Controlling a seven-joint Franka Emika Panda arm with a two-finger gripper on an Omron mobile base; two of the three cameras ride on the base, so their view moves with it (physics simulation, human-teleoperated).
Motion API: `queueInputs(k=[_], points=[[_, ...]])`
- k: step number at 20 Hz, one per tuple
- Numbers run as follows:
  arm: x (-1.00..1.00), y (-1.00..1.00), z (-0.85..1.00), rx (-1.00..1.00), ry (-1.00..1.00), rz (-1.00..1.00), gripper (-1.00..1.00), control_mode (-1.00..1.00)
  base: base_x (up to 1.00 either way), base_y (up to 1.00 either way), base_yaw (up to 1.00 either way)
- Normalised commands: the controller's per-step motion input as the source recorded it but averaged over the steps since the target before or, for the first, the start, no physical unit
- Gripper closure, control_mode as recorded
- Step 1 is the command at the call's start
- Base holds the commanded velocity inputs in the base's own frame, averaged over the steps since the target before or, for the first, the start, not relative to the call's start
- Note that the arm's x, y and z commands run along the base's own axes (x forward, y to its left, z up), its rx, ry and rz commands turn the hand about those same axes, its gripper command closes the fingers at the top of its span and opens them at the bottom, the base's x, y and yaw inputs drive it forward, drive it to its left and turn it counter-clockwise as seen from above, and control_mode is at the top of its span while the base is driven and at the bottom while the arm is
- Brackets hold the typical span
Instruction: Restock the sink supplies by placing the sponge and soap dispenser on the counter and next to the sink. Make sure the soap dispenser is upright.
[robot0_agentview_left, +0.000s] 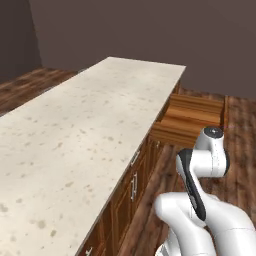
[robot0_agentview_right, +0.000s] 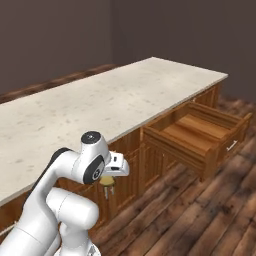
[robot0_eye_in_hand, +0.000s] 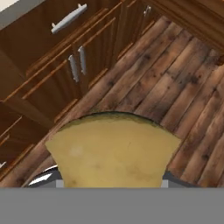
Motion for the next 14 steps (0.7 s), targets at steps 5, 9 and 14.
queueInputs(k=[5, 9, 14], points=[[0.0, 0.0, 0.0, 0.0, 0.0, 0.0, 1.0, 1.0, -0.87, 0.58, 0.49], [0.0, 0.0, 0.0, 0.0, 0.0, 0.0, 1.0, 1.0, -0.75, 0.81, 0.54], [0.0, 0.0, 0.0, 0.0, 0.0, 0.0, 1.0, 1.0, -0.63, 0.91, 0.56]])
